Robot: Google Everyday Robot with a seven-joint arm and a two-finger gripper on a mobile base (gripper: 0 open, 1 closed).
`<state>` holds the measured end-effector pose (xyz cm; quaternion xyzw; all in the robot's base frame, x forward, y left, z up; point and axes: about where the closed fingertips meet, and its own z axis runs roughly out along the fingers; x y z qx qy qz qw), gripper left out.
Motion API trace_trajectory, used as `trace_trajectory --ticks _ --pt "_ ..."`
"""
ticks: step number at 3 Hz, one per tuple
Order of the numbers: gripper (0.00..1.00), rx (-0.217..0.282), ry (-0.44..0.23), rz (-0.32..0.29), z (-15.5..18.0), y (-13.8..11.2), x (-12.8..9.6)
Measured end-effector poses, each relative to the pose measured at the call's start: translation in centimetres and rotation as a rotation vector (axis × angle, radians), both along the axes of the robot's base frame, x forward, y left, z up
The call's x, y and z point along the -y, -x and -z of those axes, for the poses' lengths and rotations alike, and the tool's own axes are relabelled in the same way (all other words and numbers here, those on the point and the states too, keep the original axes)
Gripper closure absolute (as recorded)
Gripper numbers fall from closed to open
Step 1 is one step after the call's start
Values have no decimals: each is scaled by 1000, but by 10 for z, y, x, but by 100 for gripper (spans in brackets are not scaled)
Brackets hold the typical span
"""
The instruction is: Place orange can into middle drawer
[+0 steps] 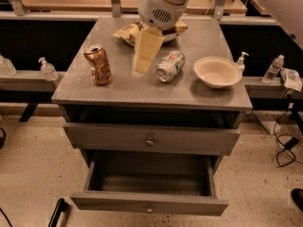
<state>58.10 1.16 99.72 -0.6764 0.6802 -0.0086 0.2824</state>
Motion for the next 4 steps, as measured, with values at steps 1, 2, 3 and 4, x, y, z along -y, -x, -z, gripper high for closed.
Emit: trace_trajectory --ticks 1,2,3,4 --pt "0 58 -76 20 7 -32 -9" --pt "0 84 -205 32 39 -102 -44" --pt "0 57 -285 42 76 -143 -66" --pt "0 56 -285 42 76 -143 -66"
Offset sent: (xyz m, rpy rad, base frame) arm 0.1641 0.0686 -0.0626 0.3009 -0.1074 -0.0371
